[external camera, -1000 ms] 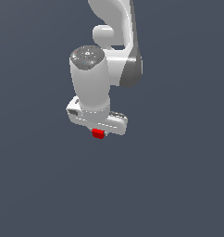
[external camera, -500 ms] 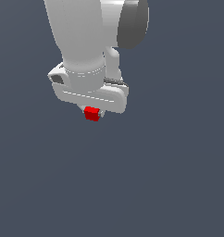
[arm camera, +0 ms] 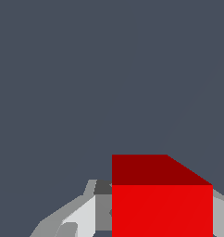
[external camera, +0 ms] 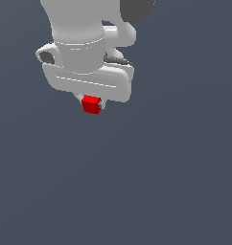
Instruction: Pick up the red cube and move it to a goal position.
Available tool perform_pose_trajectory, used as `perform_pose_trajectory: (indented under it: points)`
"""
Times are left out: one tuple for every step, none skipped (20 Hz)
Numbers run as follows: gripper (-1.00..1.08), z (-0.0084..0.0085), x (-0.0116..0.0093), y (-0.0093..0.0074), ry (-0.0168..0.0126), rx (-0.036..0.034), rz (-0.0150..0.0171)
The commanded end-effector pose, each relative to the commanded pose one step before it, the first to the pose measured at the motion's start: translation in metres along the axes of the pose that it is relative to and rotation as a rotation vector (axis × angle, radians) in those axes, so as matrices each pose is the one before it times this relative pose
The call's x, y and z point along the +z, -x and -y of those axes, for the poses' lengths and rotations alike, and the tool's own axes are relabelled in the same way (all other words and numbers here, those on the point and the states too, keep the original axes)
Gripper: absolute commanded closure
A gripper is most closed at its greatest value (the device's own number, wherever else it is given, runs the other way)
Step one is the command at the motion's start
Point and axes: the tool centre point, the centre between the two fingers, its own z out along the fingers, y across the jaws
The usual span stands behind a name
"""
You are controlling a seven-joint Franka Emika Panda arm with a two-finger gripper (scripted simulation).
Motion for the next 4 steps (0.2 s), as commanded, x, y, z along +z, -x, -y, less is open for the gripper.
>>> perform_pose_trajectory:
  points:
    - [1.08, -0.00026, -0.00483, -0.00052, 0.00018, -0.00022, 0.00068]
    - [1.08, 0.0, -0.0006, -0.00026, 0.0, 0.0, 0.0]
    - [1.08, 0.00003, -0.00016, -0.00022, 0.0, 0.0, 0.0]
    - [1.08, 0.00002, 0.00001, -0.00009, 0.0, 0.0, 0.0]
